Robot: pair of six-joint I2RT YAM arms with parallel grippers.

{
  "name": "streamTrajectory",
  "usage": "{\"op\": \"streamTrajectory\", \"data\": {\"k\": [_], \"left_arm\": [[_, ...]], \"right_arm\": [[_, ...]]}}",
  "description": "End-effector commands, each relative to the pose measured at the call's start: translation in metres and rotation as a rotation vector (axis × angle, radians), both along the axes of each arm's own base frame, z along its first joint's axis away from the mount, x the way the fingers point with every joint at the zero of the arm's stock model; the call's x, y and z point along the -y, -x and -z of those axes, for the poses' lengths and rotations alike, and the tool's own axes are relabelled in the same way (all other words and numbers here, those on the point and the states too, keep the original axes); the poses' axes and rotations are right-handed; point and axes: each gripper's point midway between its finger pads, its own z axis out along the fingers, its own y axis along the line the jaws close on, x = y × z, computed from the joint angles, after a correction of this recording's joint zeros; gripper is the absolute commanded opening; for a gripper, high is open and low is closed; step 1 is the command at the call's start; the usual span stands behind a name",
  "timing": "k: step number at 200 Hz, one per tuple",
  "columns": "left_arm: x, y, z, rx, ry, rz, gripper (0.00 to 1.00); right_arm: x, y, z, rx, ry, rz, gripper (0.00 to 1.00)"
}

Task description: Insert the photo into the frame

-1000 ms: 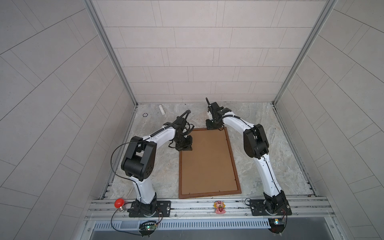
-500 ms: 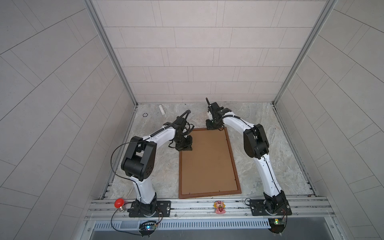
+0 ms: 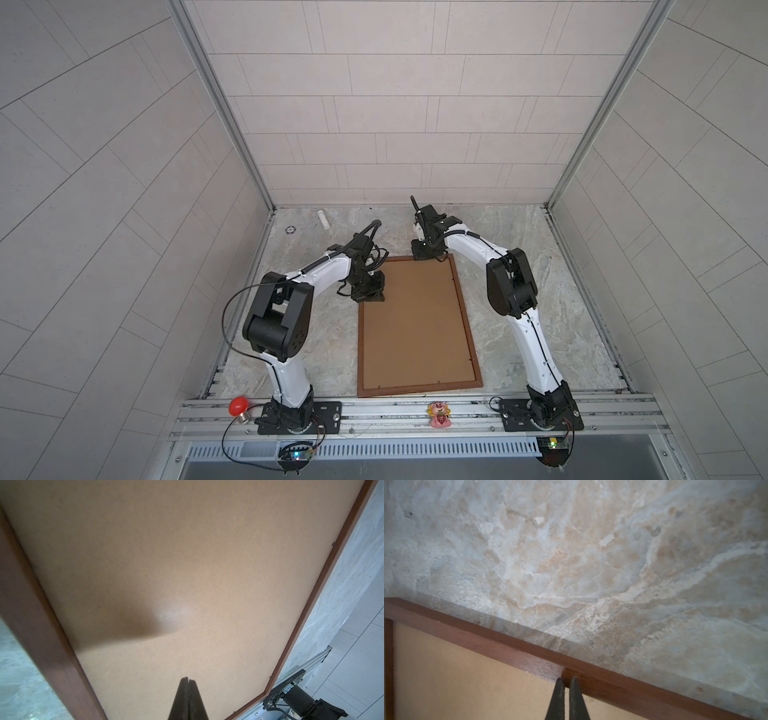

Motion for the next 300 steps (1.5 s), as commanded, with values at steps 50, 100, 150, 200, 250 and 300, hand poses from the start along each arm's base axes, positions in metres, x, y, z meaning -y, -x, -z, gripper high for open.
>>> {"op": "streamTrajectory", "data": {"k": [50,100,150,200,250,300], "left_arm": [[-0.003,-0.002,0.000,-0.004,-0.001,0.015,0.00],[-0.004,-0.002,-0.001,-0.004,0.000,0.016,0.00],[-0.004,-0.002,-0.001,-0.002,0.001,0.018,0.00],[-0.005,-0.001,-0.005,0.004,0.004,0.021,0.00],[-0.007,-0.002,-0.006,0.008,0.013,0.021,0.00],[-0.009,-0.004,-0.009,0.013,0.025,0.018,0.00]], "right_arm": [[0.023,0.060,0.081,-0.271,0.194,-0.047,0.00],[0.027,0.065,0.084,-0.286,0.234,-0.049,0.00],[0.032,0.075,0.091,-0.326,0.268,-0.059,0.00],[0.034,0.080,0.092,-0.367,0.296,-0.074,0.00],[0.039,0.085,0.091,-0.363,0.393,-0.101,0.00],[0.043,0.089,0.092,-0.405,0.410,-0.108,0.00]]}}
